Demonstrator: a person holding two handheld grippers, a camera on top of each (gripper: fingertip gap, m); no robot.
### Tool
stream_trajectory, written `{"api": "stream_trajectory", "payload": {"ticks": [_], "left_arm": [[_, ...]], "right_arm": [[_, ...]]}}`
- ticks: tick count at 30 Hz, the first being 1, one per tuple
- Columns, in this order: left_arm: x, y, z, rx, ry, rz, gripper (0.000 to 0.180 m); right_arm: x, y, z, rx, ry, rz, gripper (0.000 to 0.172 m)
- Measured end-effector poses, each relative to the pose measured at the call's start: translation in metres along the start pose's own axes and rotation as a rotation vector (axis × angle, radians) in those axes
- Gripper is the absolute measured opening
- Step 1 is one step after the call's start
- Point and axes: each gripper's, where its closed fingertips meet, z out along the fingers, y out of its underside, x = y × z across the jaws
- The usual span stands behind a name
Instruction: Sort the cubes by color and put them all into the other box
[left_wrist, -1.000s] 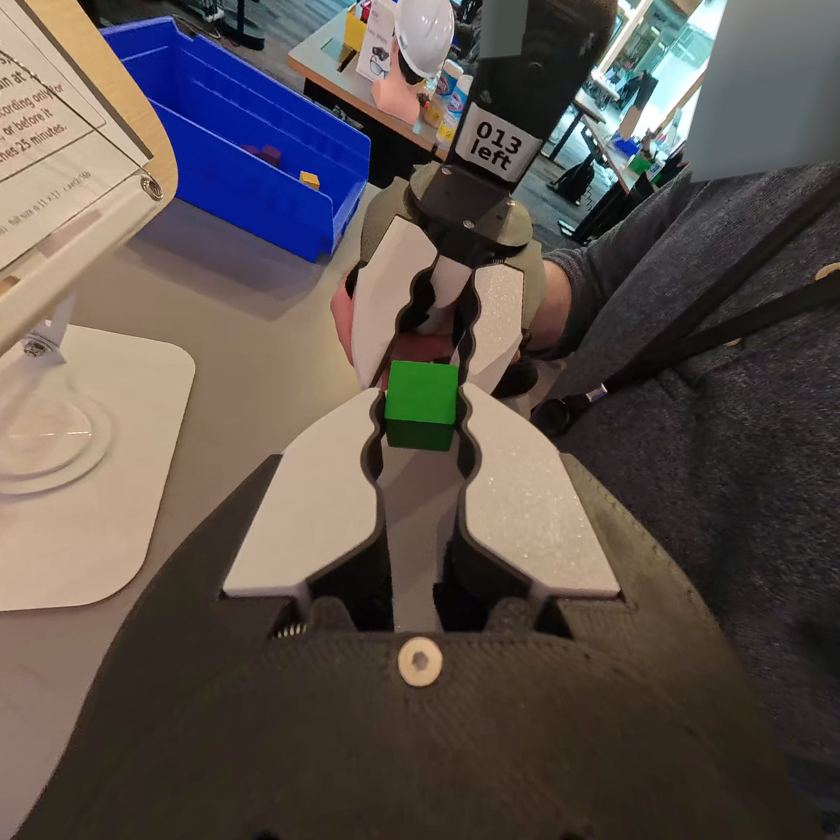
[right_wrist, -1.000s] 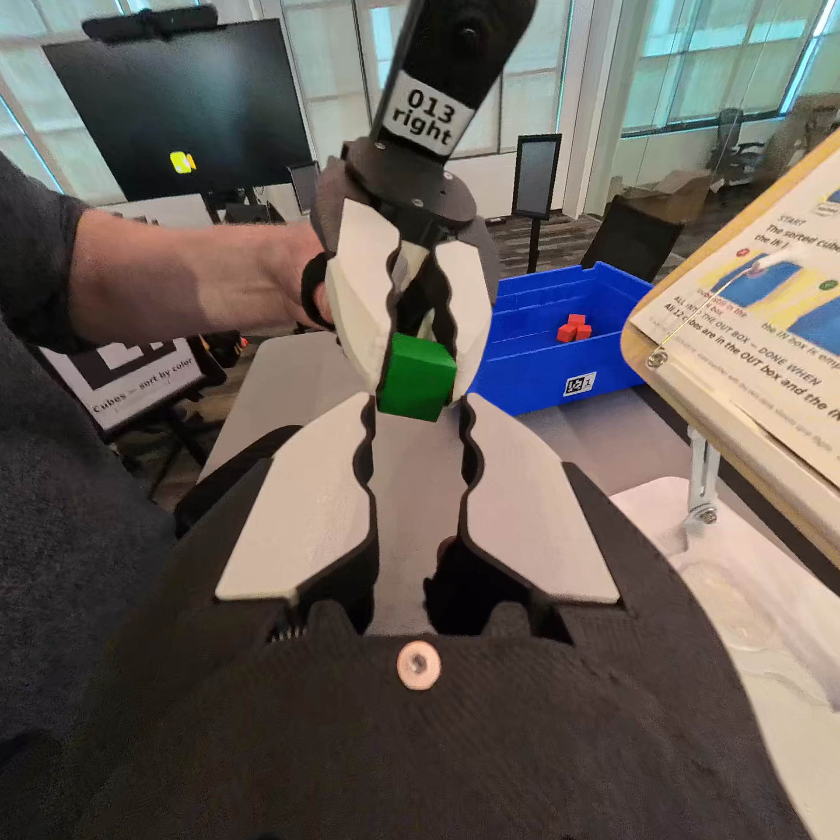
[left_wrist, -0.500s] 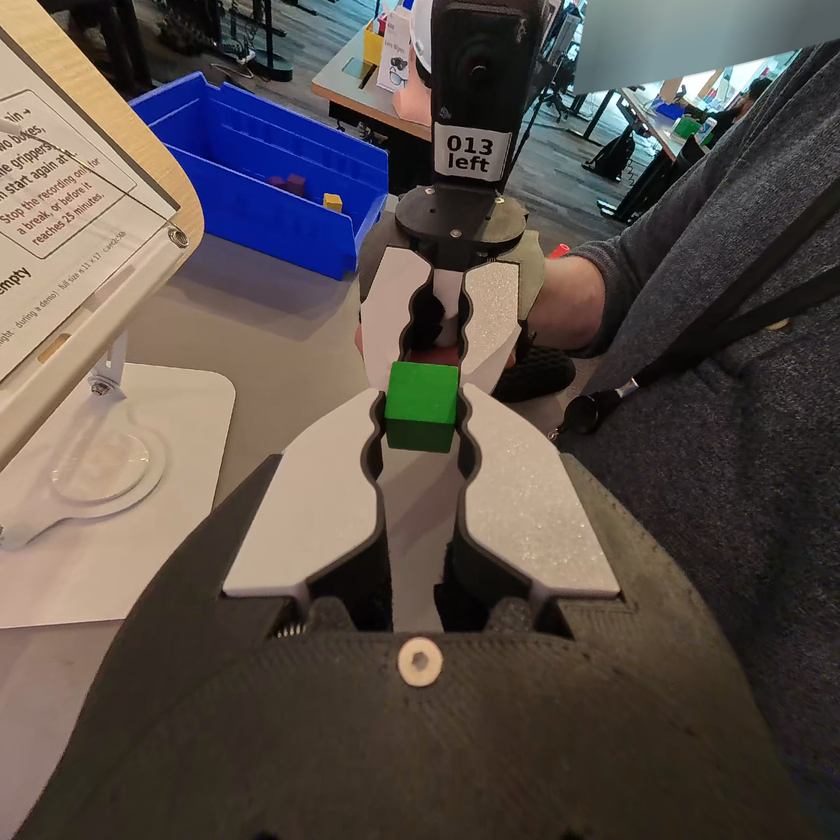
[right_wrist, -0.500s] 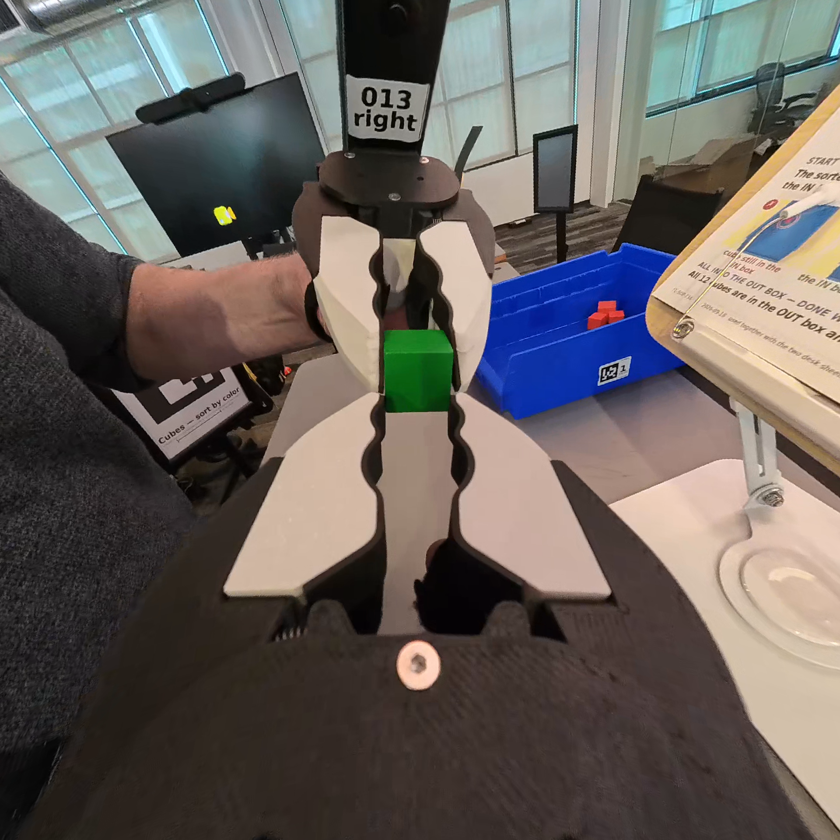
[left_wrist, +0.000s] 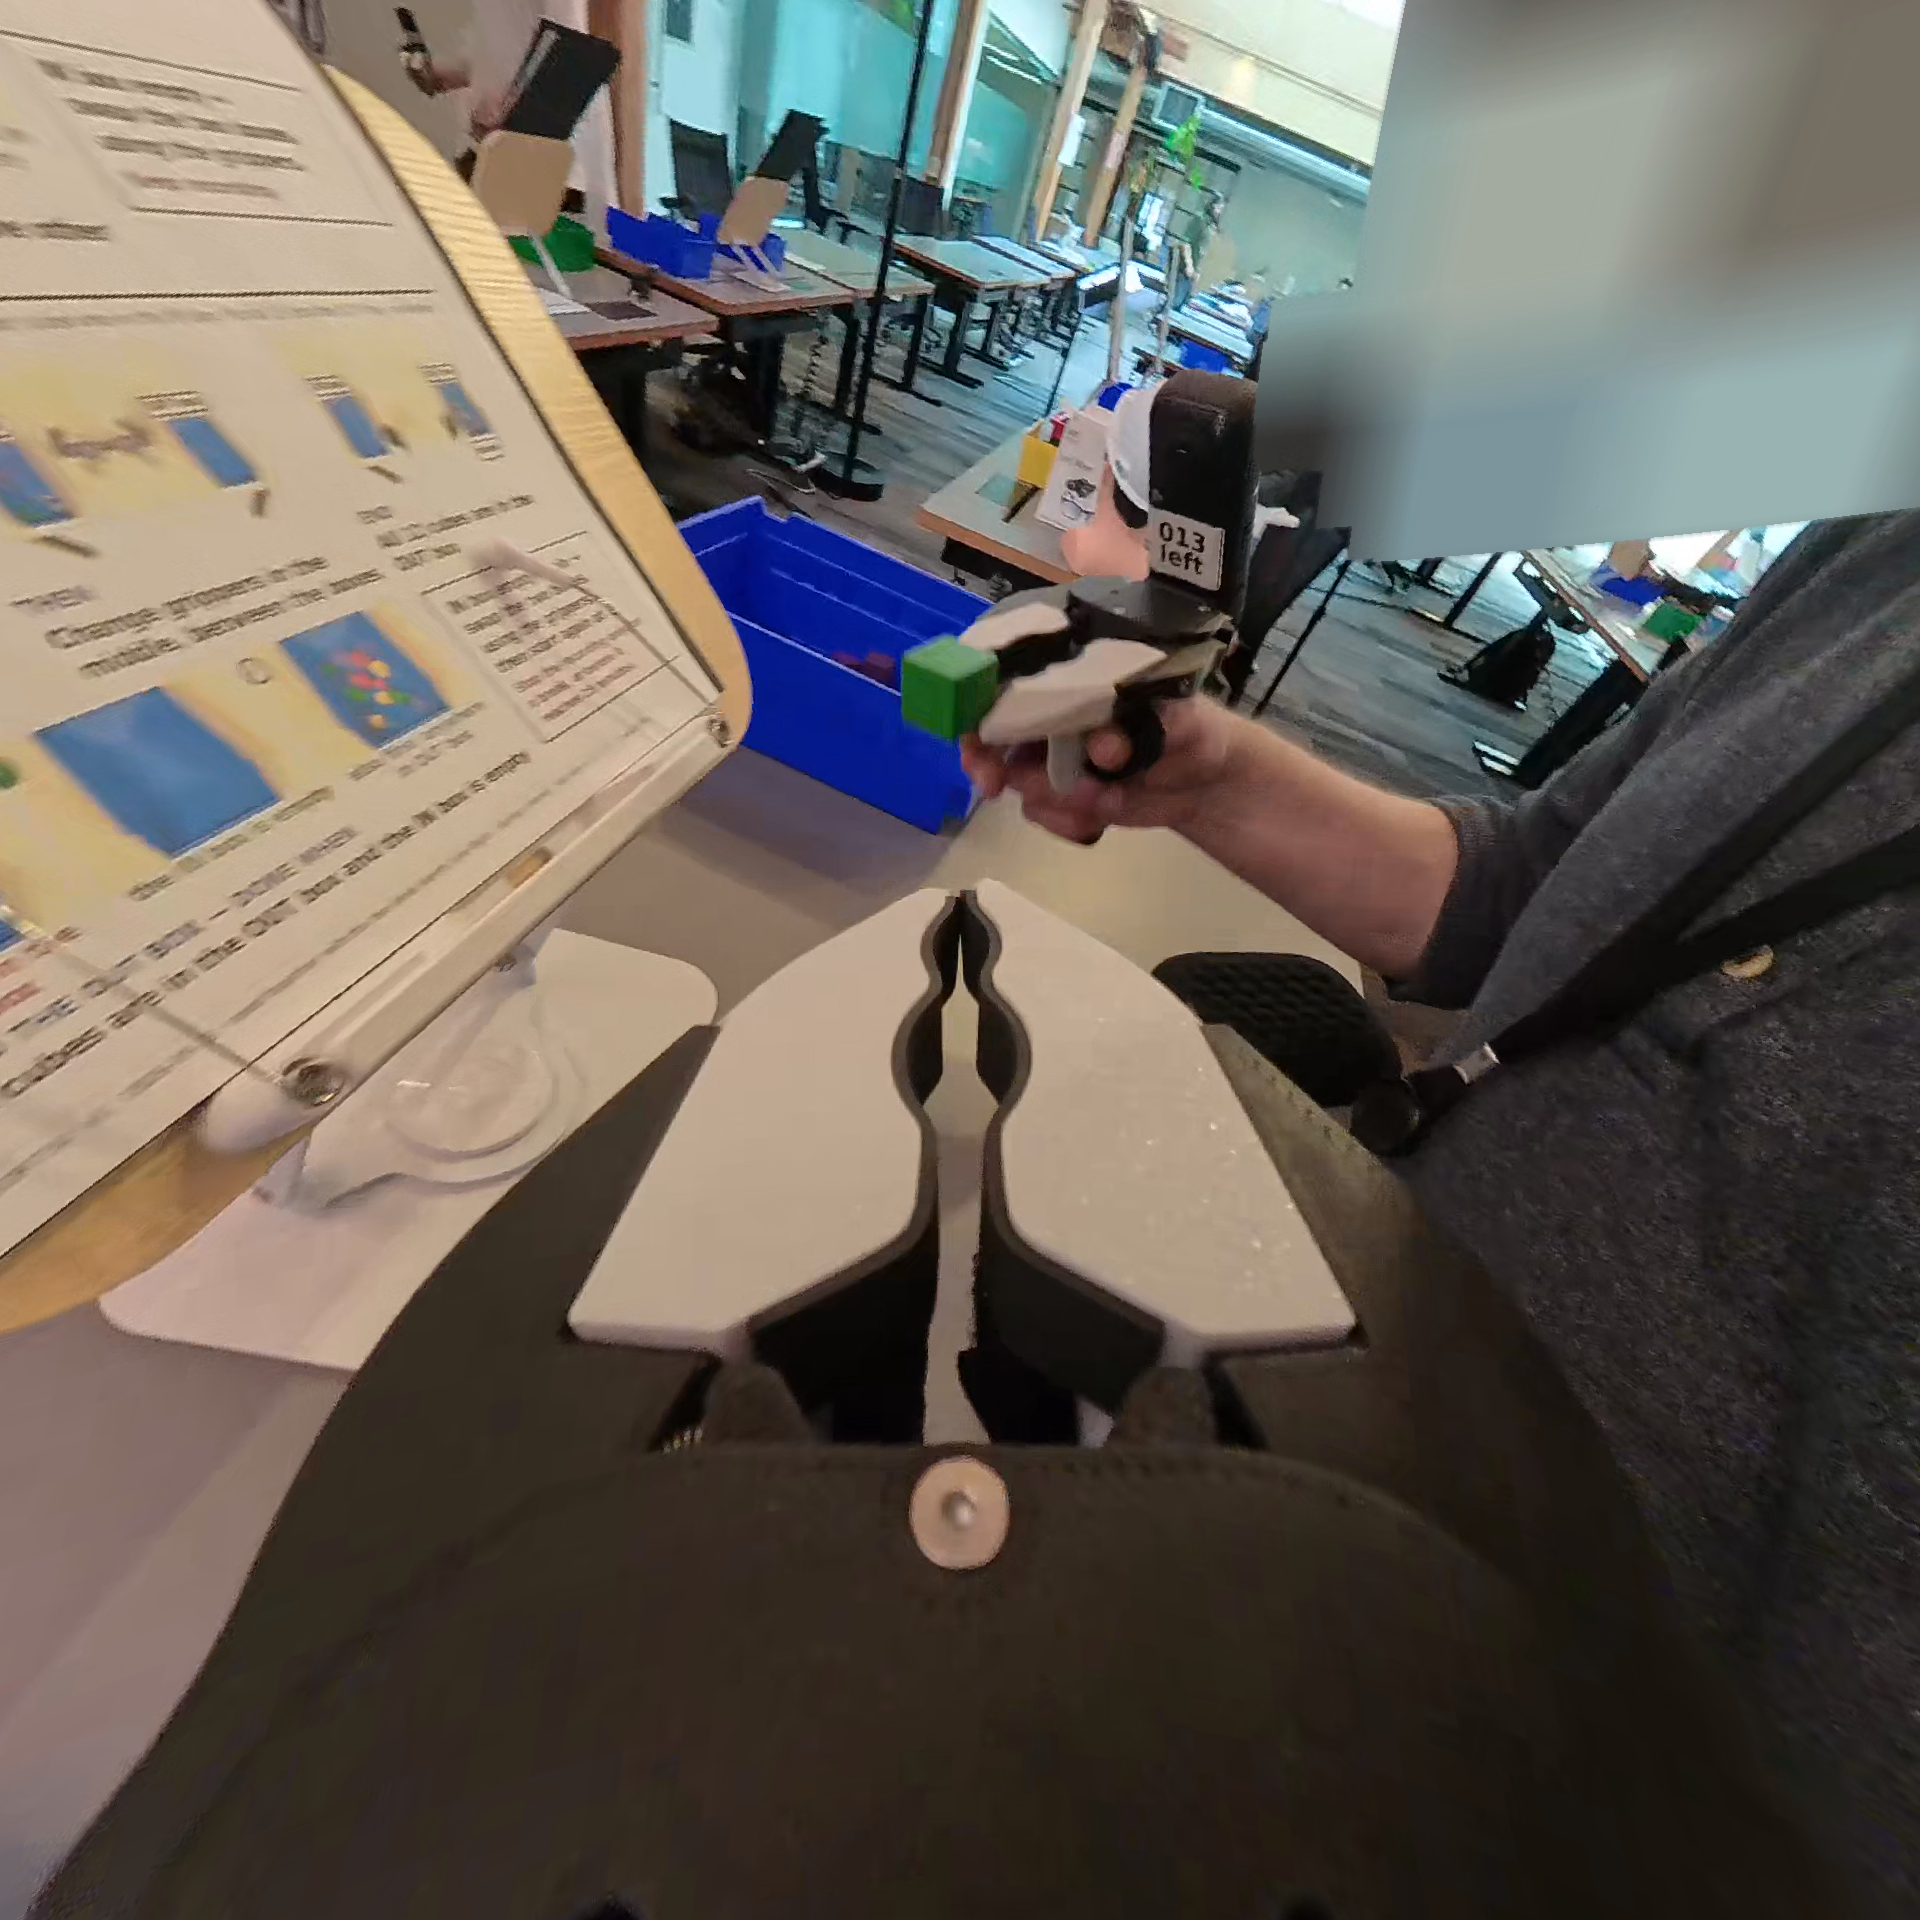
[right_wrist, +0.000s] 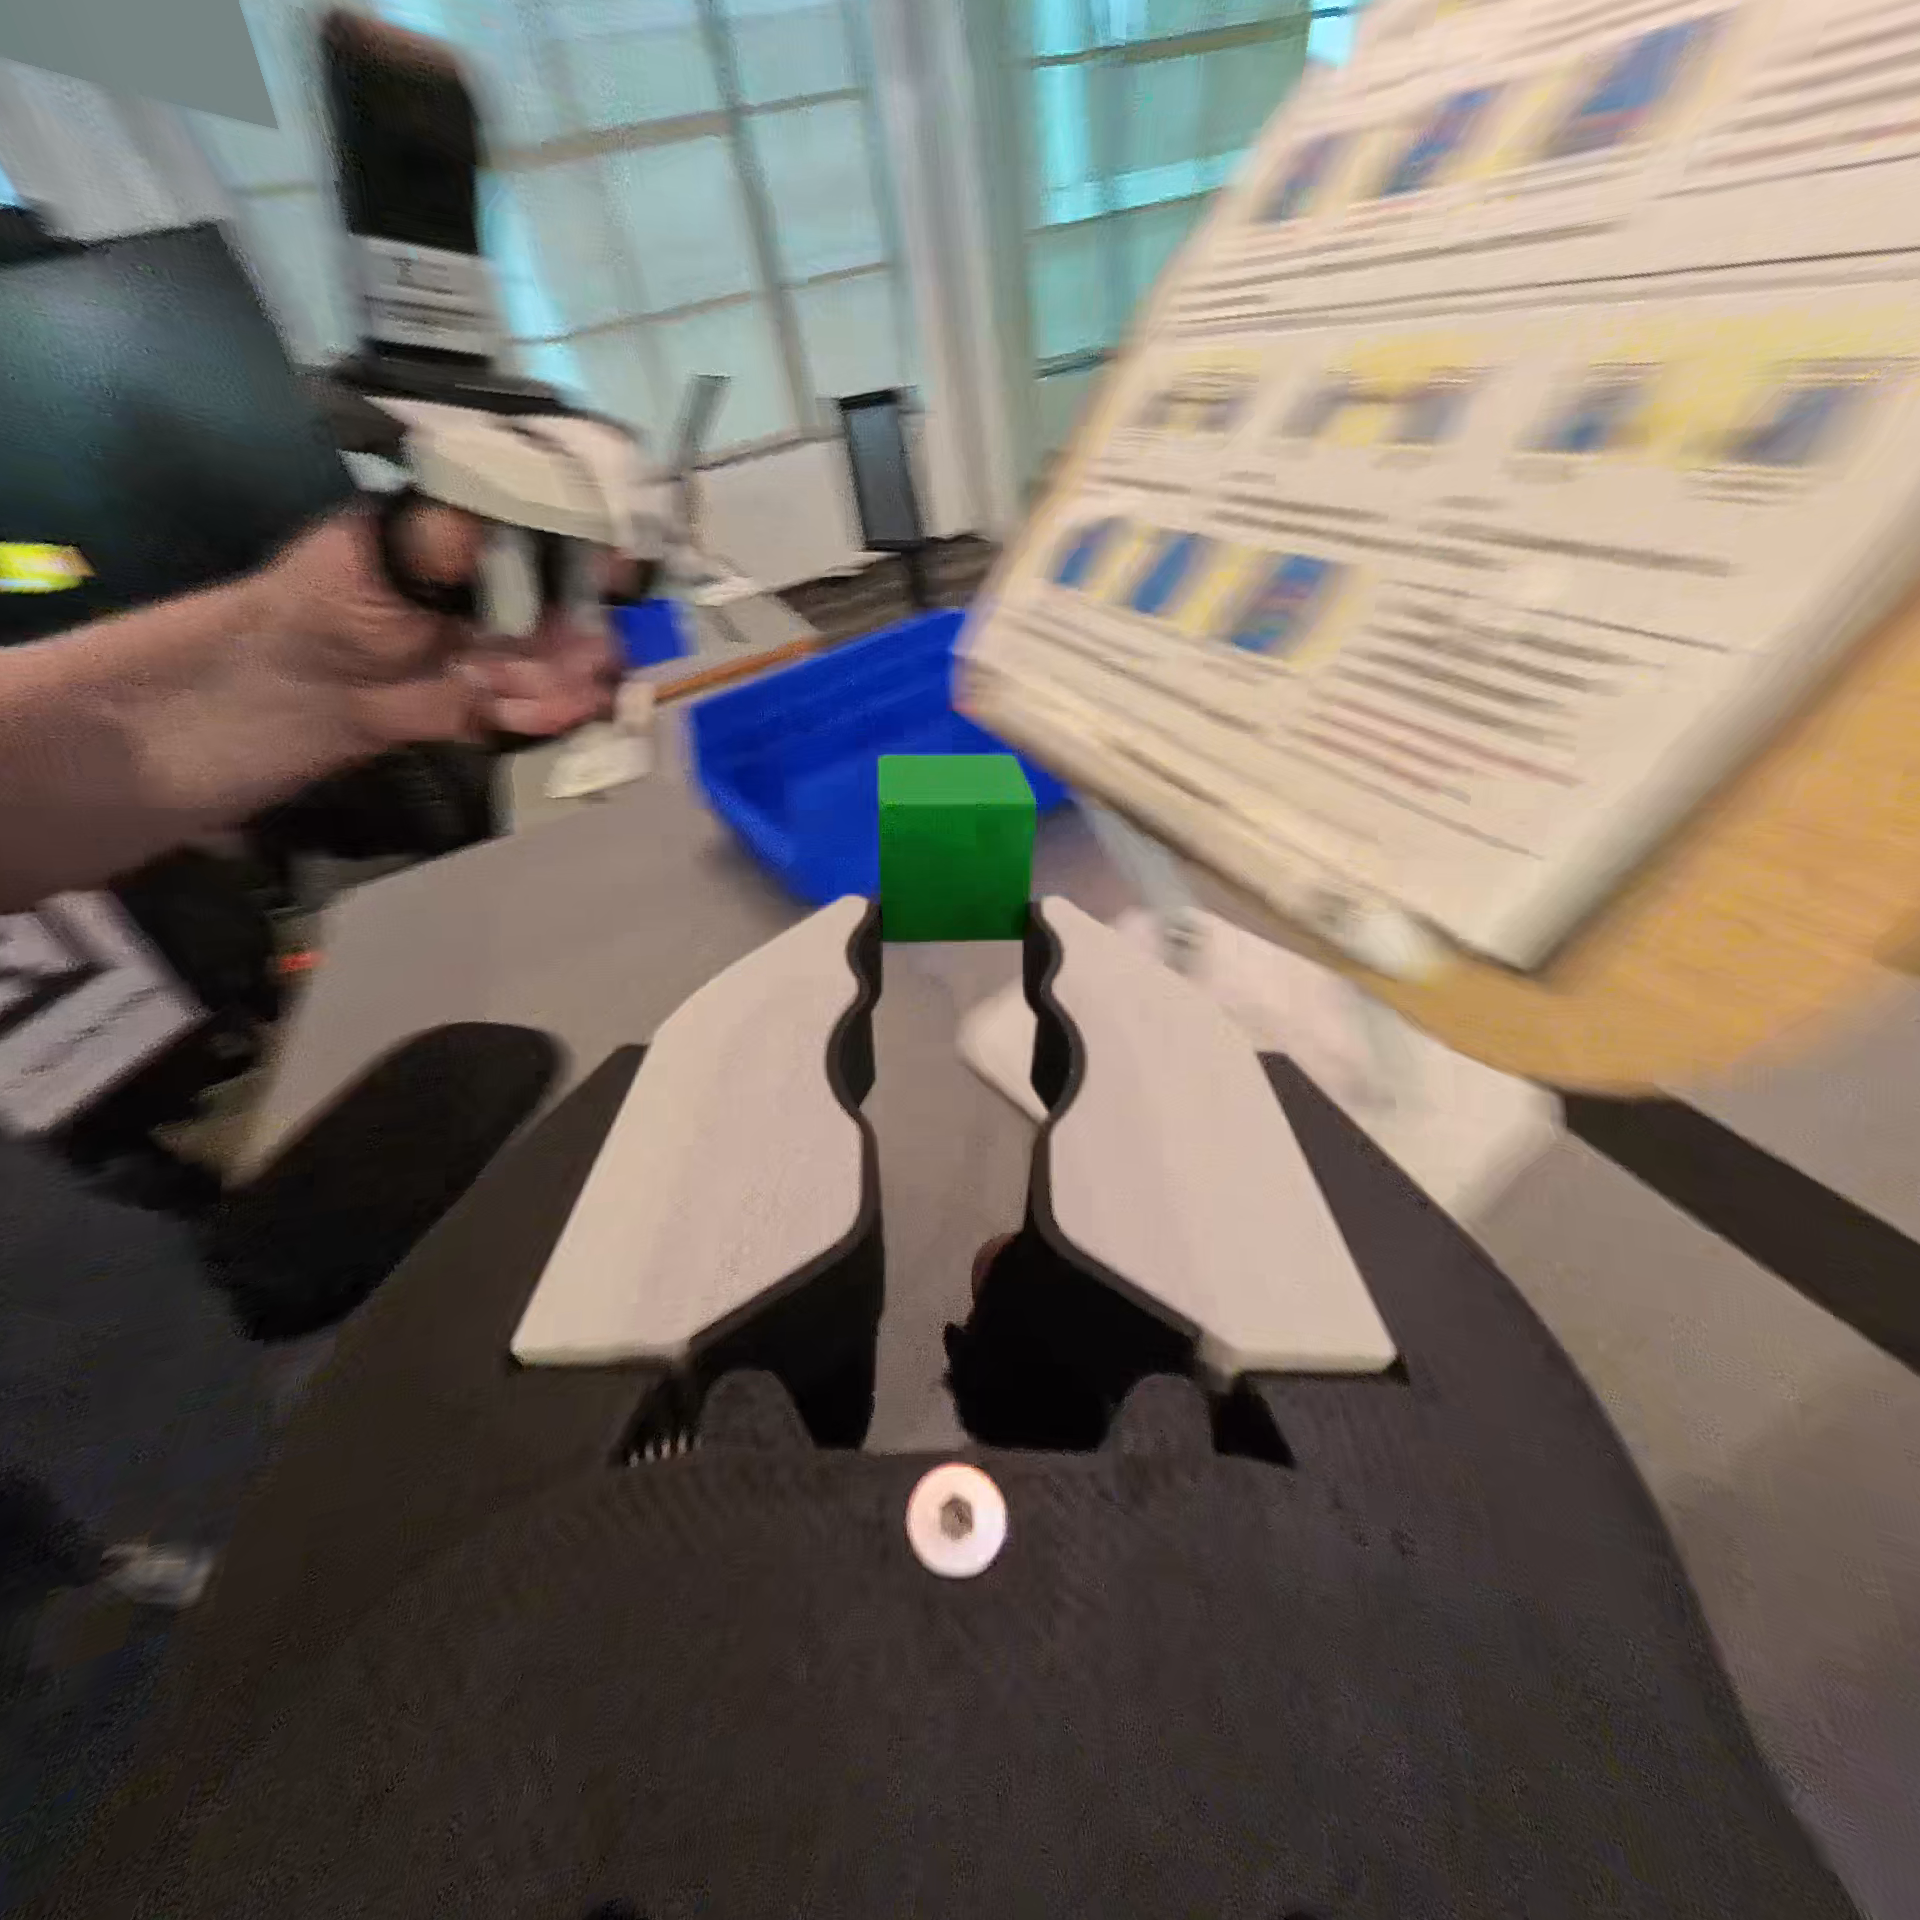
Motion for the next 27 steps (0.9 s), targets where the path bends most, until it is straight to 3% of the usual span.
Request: {"api": "stream_trajectory", "payload": {"ticks": [5,10,13,17,20,27], "left_arm": [[-0.009,0.001,-0.007,0.026,-0.027,-0.053,0.000],[-0.011,0.004,-0.001,0.004,-0.030,-0.058,0.000],[-0.014,0.008,0.001,-0.023,-0.040,-0.059,0.000],[-0.024,0.021,-0.006,-0.054,-0.082,-0.084,0.000],[-0.042,0.033,-0.021,-0.082,-0.168,-0.088,0.000],[-0.129,0.047,-0.093,-0.155,-0.553,-0.027,0.021]], "right_arm": [[0.149,0.018,-0.117,-0.046,0.536,0.010,0.026],[0.235,0.055,-0.203,-0.139,0.864,0.067,0.027],[0.265,0.086,-0.240,-0.230,1.032,0.129,0.053],[0.249,0.079,-0.246,-0.130,1.035,0.135,0.033],[0.227,0.070,-0.230,-0.109,0.981,0.091,0.028],[0.176,0.051,-0.166,-0.101,0.783,0.018,0.022]]}}
